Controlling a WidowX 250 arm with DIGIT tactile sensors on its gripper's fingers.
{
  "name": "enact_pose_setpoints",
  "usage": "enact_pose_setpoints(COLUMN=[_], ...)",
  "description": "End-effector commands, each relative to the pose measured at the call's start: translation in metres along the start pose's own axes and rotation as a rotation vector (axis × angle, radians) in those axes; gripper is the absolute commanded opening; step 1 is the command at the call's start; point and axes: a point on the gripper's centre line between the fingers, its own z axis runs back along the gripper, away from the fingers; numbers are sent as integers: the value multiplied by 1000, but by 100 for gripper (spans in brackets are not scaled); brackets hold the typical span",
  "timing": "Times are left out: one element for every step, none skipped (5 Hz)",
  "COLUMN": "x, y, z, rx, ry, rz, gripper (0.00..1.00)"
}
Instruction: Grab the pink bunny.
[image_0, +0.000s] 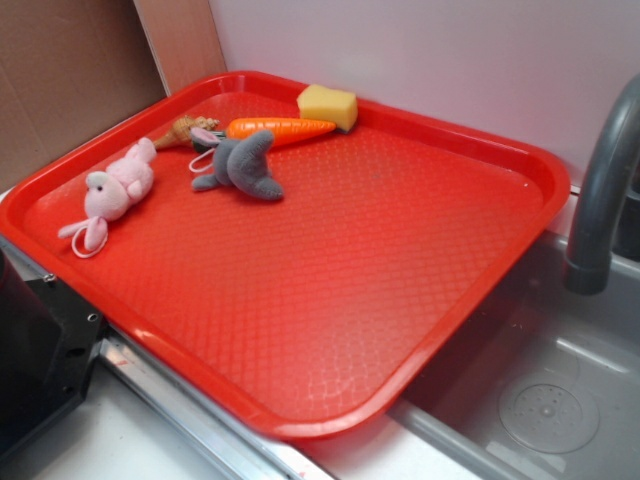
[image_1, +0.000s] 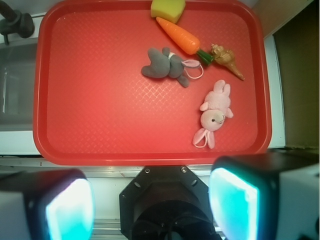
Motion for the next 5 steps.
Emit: enact_pose_setpoints(x=[0, -2, -4, -9, 6], y=[0, 23, 45, 66, 80], z=[0, -6, -18, -43, -83], rx=[0, -16, -55, -46, -10], ry=[0, -63, -68, -121, -116], rz=[0, 30, 90, 126, 130], gripper=[100, 100, 100, 100, 100])
